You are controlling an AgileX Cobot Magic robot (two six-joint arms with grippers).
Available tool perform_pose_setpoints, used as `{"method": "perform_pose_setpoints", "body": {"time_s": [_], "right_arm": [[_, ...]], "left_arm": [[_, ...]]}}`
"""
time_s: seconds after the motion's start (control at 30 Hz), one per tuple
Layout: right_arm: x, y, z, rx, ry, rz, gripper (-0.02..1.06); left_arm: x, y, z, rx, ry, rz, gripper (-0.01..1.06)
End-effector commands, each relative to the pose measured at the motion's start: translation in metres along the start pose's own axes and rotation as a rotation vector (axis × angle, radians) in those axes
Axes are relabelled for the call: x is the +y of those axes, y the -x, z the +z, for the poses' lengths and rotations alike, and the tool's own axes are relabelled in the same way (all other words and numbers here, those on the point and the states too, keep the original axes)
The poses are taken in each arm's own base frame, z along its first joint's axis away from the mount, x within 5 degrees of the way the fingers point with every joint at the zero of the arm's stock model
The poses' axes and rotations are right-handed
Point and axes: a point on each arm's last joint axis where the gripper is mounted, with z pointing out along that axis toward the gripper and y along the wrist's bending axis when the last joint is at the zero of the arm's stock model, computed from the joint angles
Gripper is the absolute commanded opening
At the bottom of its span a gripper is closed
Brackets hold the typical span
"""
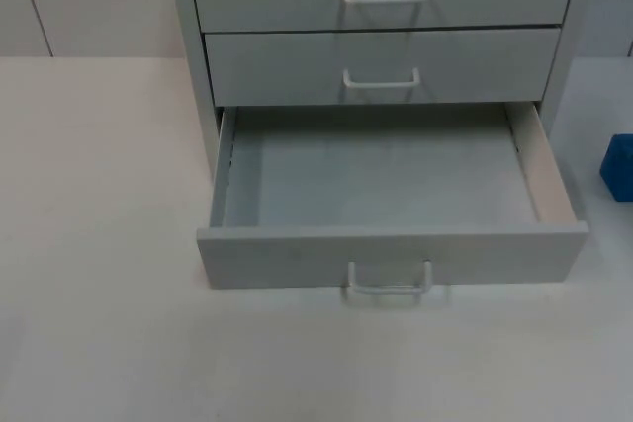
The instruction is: Open the drawer with the left hand, place the block into the drawer with the right hand, then close the drawer with the left hand.
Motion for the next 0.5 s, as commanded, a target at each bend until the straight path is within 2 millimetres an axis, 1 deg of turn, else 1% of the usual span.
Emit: {"method": "perform_pose_setpoints", "body": {"time_s": [0.0, 0.1, 0.13, 0.17, 0.23, 0.27, 0.3, 0.4, 0.43, 0.47], "right_arm": [[-0.008, 0.015, 0.014, -0.012, -0.014, -0.004, 1.05], [-0.012, 0.031, 0.041, -0.035, -0.016, 0.006, 1.05], [-0.012, 0.031, 0.041, -0.035, -0.016, 0.006, 1.05], [-0.011, 0.036, 0.055, -0.048, -0.011, 0.008, 1.05], [-0.007, 0.041, 0.069, -0.062, -0.002, -0.003, 1.05], [-0.004, 0.041, 0.077, -0.067, 0.002, -0.010, 1.05], [-0.004, 0.041, 0.077, -0.067, 0.002, -0.010, 1.05], [-0.001, 0.037, 0.096, -0.047, 0.007, -0.021, 1.04], [-0.001, 0.037, 0.096, -0.047, 0.007, -0.021, 1.04], [-0.001, 0.035, 0.102, -0.035, 0.008, -0.022, 1.02]], "left_arm": [[-0.001, 0.000, -0.001, -0.011, -0.003, 0.005, 1.05], [-0.001, 0.000, -0.001, -0.011, -0.003, 0.005, 1.05], [-0.001, 0.000, -0.001, -0.011, -0.003, 0.005, 1.05], [-0.001, 0.000, -0.001, -0.011, -0.003, 0.005, 1.05], [0.000, -0.001, -0.001, -0.009, 0.001, 0.009, 1.05], [0.000, -0.001, -0.001, -0.008, 0.005, 0.013, 1.05], [0.000, -0.001, -0.001, -0.008, 0.005, 0.013, 1.05], [0.001, -0.001, -0.001, -0.006, 0.012, 0.020, 1.05], [0.001, -0.001, -0.001, -0.006, 0.012, 0.020, 1.05], [0.001, -0.001, -0.001, -0.006, 0.012, 0.020, 1.05]]}}
